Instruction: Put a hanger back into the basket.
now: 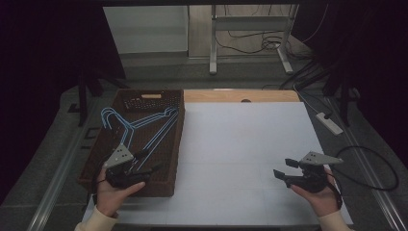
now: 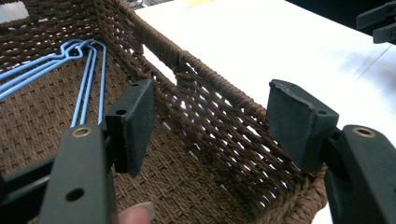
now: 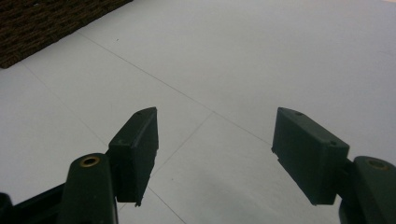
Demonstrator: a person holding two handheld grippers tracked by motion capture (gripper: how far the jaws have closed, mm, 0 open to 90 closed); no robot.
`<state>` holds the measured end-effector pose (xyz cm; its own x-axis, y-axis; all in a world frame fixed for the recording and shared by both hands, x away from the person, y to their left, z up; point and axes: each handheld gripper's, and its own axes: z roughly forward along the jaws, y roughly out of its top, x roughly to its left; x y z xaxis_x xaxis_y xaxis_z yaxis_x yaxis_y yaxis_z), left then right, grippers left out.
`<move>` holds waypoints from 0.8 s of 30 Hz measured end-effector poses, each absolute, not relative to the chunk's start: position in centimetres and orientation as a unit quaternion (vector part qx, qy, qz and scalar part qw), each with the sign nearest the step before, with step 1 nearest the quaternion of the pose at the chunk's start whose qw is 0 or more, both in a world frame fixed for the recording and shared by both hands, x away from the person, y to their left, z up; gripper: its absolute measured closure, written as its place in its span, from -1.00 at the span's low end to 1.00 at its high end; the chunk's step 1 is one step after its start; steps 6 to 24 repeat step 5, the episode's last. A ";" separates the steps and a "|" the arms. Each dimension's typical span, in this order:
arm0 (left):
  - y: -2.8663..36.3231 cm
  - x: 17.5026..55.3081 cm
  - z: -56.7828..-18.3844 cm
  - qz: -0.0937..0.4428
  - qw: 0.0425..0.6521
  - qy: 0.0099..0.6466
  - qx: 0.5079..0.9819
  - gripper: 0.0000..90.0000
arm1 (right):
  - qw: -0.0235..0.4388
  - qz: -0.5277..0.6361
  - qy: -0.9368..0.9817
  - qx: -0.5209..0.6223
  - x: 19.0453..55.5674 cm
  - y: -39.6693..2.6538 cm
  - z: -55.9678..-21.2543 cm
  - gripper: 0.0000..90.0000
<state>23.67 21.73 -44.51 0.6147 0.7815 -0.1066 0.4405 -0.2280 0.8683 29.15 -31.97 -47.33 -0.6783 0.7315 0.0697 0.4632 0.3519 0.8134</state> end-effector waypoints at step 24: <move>21.8 23.7 -44.5 0.182 0.476 0.401 0.761 -0.24 | 0.154 0.434 0.808 0.369 29.1 -31.9 -47.3 -0.29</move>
